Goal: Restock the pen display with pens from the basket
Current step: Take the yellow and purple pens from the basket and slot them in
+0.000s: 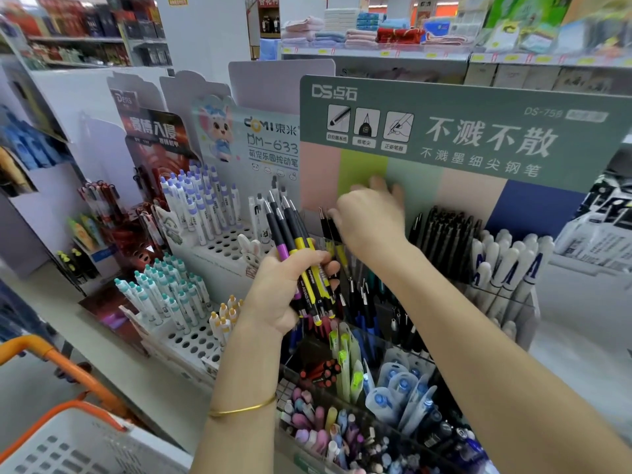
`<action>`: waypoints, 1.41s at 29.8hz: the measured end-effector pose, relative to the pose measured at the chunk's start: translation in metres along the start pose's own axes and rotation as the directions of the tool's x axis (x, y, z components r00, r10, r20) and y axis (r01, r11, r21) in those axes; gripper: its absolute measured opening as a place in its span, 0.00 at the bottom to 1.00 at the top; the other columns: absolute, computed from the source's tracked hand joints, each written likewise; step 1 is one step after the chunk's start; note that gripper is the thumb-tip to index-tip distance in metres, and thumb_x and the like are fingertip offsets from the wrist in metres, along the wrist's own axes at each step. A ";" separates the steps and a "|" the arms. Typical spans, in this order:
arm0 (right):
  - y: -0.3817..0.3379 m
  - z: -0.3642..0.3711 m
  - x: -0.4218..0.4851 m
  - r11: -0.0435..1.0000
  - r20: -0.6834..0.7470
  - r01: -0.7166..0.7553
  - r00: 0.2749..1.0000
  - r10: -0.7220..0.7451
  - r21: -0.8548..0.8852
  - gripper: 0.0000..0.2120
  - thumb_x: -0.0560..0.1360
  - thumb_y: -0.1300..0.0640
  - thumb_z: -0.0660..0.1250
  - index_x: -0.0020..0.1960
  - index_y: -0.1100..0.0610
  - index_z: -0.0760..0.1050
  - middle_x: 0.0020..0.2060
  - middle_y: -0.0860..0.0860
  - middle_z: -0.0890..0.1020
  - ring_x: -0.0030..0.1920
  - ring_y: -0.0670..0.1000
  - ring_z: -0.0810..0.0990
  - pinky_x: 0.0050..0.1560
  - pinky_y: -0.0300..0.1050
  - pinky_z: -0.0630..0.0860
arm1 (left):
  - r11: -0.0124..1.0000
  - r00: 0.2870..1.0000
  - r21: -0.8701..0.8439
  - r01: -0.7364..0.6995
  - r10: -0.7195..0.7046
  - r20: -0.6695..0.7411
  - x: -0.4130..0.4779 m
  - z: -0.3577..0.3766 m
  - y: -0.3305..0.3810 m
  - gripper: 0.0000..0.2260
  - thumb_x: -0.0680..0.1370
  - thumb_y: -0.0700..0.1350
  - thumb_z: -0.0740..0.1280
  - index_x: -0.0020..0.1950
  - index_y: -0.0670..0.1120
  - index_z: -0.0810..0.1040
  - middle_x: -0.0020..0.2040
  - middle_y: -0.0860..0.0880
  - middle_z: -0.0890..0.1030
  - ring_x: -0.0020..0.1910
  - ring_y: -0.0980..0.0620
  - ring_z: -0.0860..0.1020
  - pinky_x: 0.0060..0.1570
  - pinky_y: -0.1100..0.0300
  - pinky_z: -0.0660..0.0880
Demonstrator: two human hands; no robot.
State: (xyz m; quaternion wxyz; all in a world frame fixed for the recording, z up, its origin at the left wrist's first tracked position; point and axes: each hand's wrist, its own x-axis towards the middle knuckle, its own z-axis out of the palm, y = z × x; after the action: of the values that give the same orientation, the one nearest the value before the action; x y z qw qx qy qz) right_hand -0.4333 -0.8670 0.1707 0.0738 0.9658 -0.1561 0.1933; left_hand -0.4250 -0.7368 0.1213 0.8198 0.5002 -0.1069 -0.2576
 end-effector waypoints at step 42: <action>0.003 -0.022 -0.015 0.803 -0.067 0.108 0.994 -0.085 0.586 0.17 0.77 0.48 0.64 0.42 0.60 0.83 0.39 0.53 0.83 0.47 0.55 0.78 0.50 0.50 0.74 | 0.998 0.976 -0.063 0.000 0.014 0.218 -0.005 0.004 0.001 0.09 0.69 0.40 0.68 0.49 0.41 0.77 0.36 0.47 0.79 0.33 0.52 0.79 0.34 0.57 0.78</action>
State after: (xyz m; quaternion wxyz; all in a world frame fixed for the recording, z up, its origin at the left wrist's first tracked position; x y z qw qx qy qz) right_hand -0.4550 -0.8617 0.1849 -0.2164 0.9440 -0.0378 0.2464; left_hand -0.4307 -0.7370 0.1243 0.8193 0.4425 -0.1899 -0.3114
